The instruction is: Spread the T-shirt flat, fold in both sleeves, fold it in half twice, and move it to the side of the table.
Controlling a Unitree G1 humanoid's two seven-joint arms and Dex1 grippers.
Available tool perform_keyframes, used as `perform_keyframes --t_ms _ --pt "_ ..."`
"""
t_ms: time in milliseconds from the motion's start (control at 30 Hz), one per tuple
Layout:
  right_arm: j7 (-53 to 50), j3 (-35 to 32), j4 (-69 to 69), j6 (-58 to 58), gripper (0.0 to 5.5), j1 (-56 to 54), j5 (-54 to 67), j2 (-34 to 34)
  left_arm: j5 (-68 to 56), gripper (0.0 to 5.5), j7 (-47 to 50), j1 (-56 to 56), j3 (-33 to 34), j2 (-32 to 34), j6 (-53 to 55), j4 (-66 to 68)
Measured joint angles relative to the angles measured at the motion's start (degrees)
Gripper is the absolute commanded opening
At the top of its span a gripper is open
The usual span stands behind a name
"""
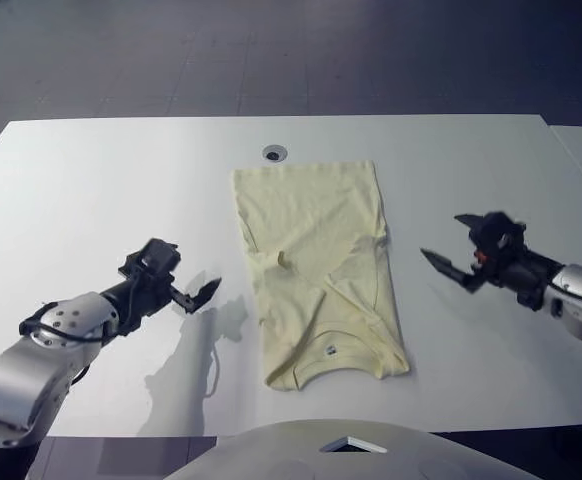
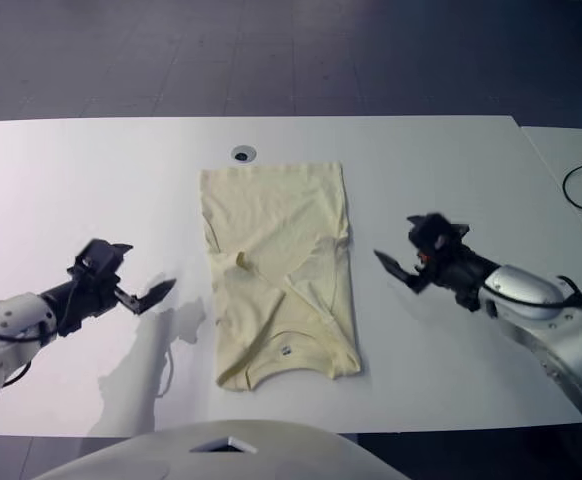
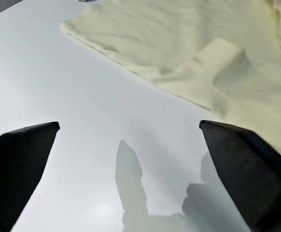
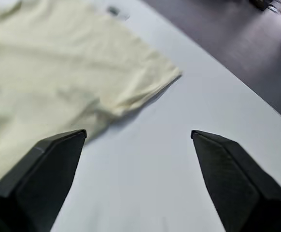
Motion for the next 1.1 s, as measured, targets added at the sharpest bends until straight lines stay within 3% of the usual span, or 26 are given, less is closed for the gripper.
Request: perform_keyframes --t_ms 167,333,600,800,1000,1100 --pt "11.87 3.43 7.48 -20.27 5.33 6.39 -14.62 -3.55 9.08 5.40 -9.03 5.64 -5.06 3.88 -16.17 1.63" --pt "22.27 6.70 12.40 -42.83 5.39 9.72 -28.06 -4.31 26.23 5.40 -14.44 8.64 -13.59 7.03 -39.99 6.80" --pt "21.11 8.78 14.18 -48.21 5.39 1.90 -38.22 6.28 44.33 5.40 -6.92 1.32 -20.34 1.48 -54.10 11.89" --pt "19.76 10.00 15.99 -49.44 5.40 -1.67 -42.54 11.39 47.24 4.33 -6.65 -0.07 -22.94 -0.27 -55.53 13.21" --pt "19.03 10.45 15.19 -51.52 5.40 1.08 -43.53 12.31 48.13 3.15 -7.73 -0.25 -26.47 -1.26 -57.82 14.02" --pt "18.86 10.51 15.47 -52.02 4.79 1.46 -43.85 12.69 49.05 2.51 -7.71 -0.27 -26.96 -1.57 -58.82 14.82"
